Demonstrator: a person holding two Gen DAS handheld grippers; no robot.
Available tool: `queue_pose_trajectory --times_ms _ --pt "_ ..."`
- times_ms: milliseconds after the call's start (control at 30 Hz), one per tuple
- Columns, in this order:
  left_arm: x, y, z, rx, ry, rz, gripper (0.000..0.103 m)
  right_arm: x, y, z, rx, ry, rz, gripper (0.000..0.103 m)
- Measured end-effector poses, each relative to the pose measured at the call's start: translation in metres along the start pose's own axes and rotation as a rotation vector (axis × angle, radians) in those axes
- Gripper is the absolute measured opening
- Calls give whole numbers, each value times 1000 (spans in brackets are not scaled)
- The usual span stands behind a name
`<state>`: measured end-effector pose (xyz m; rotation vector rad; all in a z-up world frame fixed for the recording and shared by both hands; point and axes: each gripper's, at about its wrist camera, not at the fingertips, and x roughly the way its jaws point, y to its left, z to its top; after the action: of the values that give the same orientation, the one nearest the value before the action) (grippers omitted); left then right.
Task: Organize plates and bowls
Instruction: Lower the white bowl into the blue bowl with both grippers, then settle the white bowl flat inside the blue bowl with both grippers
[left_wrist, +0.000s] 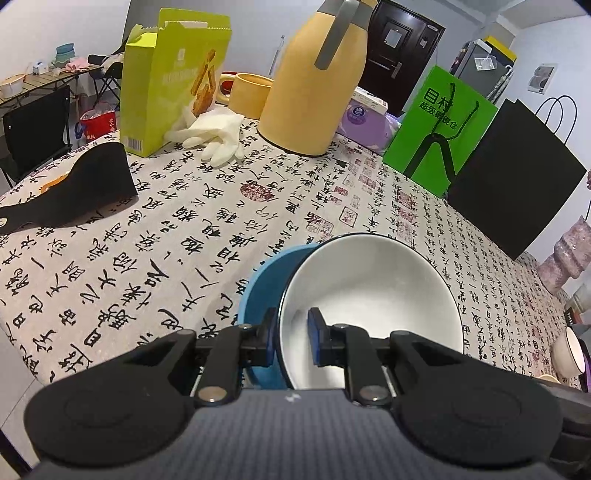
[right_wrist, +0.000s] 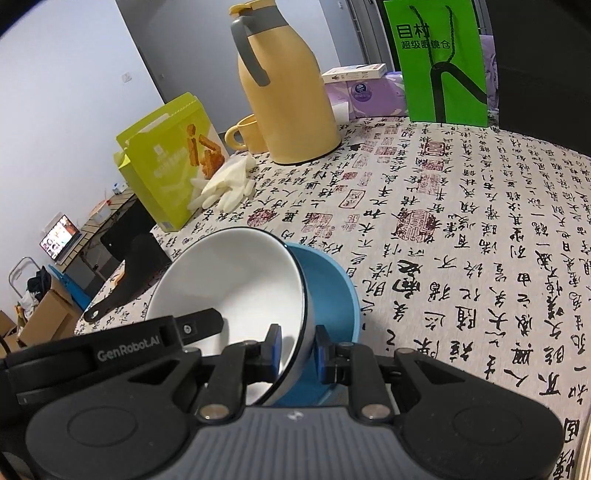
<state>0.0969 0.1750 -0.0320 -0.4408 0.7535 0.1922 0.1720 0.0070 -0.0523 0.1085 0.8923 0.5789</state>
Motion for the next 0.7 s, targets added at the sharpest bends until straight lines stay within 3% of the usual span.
queue_pose_trajectory --times_ms 500,700 --pt "0 5 4 -6 6 11 10 8 10 12 -50 83 -56 17" --pt "7 7 5 0 24 32 11 -1 12 20 -64 70 -77 18"
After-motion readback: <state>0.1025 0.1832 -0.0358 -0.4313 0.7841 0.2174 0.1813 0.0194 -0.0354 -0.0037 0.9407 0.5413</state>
